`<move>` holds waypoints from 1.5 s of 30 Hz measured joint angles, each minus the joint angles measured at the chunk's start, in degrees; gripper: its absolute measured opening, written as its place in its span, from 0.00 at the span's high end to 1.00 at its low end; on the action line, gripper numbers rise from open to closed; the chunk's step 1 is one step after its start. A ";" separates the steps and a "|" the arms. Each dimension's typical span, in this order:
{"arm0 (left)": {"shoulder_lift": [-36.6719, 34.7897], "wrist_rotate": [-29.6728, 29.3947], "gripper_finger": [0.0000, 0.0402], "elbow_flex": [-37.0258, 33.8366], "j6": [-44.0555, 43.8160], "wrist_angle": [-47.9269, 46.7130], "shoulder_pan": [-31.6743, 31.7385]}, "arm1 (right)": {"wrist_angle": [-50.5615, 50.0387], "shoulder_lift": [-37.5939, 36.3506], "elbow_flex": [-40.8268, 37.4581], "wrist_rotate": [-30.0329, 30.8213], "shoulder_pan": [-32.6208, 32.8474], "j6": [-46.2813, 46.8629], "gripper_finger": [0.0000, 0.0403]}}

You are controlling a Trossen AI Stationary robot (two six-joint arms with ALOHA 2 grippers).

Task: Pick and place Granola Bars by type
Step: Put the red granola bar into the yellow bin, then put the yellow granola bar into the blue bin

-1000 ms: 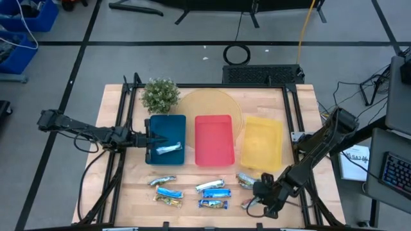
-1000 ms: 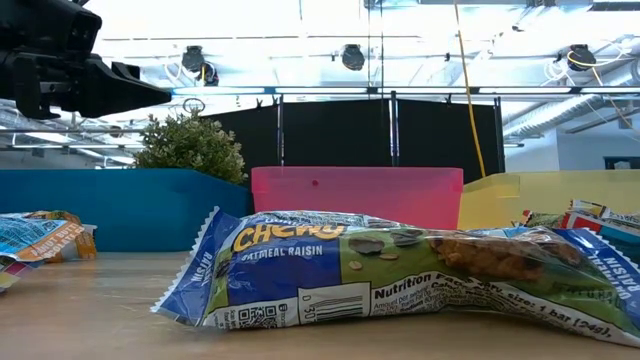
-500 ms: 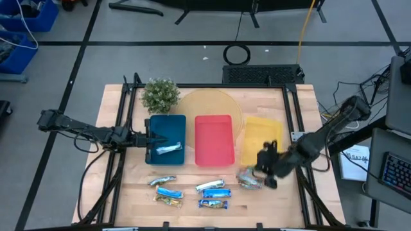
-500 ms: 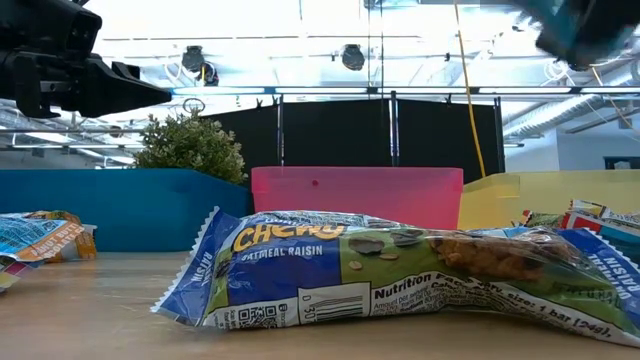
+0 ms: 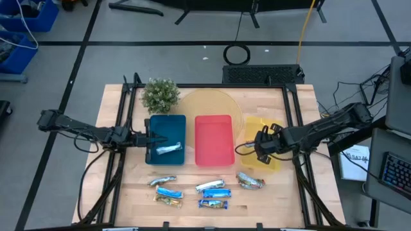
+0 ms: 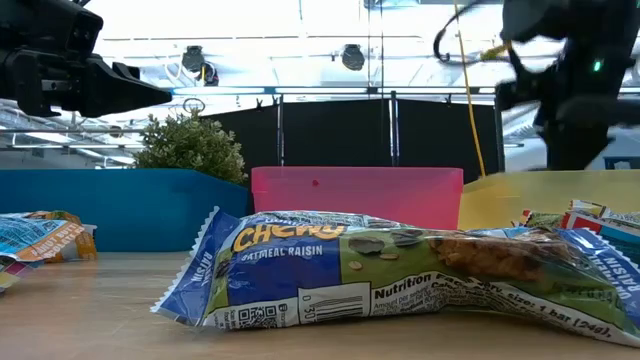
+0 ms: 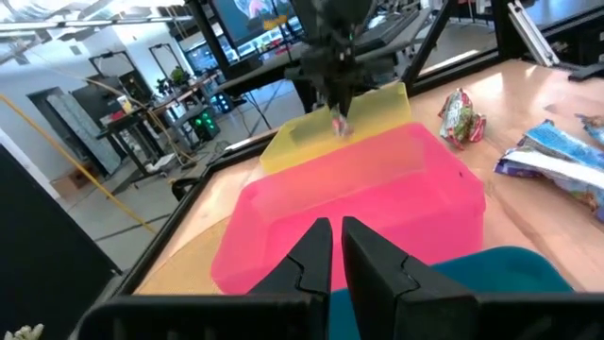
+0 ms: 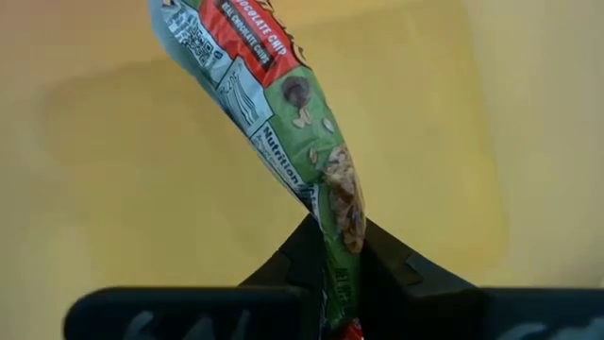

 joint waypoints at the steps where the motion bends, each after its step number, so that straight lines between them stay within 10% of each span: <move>1: 0.00 0.00 0.91 0.00 -0.23 0.00 0.02 | 1.95 0.30 -1.28 -0.56 -0.69 0.00 0.93; 31: 0.01 -0.02 0.91 0.00 -0.13 -0.02 0.02 | 16.00 0.87 -12.56 -6.93 -3.26 2.51 0.69; 45: 0.01 -0.02 0.91 0.00 -0.17 0.00 0.01 | -1.84 -1.02 2.00 -7.00 -3.16 -4.29 0.65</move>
